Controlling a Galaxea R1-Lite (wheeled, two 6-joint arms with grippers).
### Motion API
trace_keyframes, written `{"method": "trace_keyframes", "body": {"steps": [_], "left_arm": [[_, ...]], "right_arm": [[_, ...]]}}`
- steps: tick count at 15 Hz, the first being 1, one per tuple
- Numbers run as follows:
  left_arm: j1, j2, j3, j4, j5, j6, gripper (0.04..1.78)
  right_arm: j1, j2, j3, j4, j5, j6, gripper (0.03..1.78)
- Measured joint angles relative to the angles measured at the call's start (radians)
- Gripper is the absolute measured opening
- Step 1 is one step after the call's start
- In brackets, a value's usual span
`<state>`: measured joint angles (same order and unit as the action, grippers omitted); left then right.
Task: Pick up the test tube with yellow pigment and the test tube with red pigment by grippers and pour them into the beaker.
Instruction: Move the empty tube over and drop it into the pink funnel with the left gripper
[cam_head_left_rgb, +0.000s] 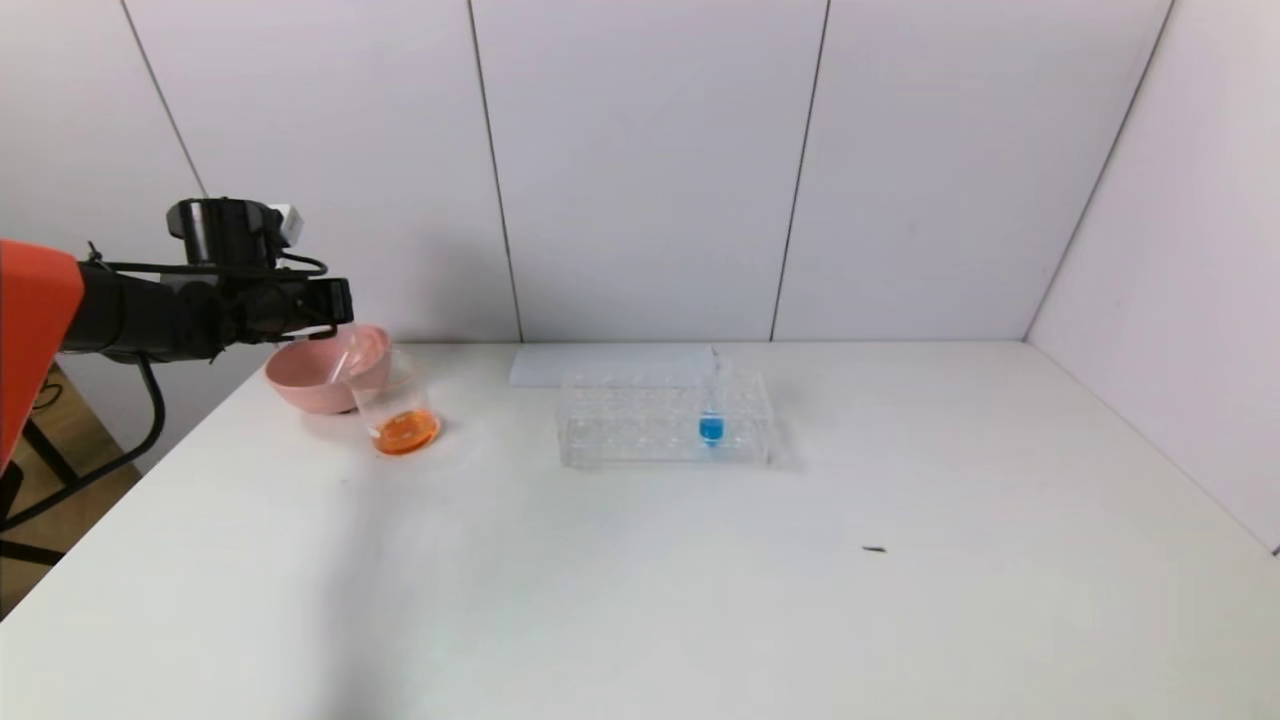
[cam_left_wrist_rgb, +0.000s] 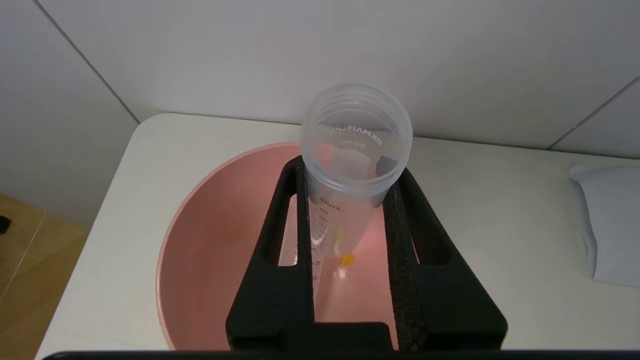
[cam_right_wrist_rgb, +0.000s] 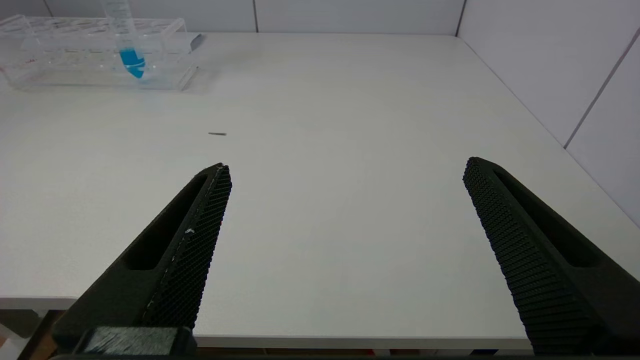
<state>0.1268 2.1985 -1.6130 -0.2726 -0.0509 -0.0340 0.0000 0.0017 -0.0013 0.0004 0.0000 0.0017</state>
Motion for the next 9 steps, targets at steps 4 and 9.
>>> {"method": "trace_keyframes", "body": {"steps": [4,9], "left_arm": [[0.006,0.027,-0.008,0.000,-0.013,0.000,0.44],[0.009,0.045,-0.011,0.002,-0.016,0.001,0.44]], "right_arm": [[0.000,0.000,0.000,0.000,0.000,0.000,1.70],[0.000,0.000,0.000,0.000,0.000,0.000,1.70]]}}
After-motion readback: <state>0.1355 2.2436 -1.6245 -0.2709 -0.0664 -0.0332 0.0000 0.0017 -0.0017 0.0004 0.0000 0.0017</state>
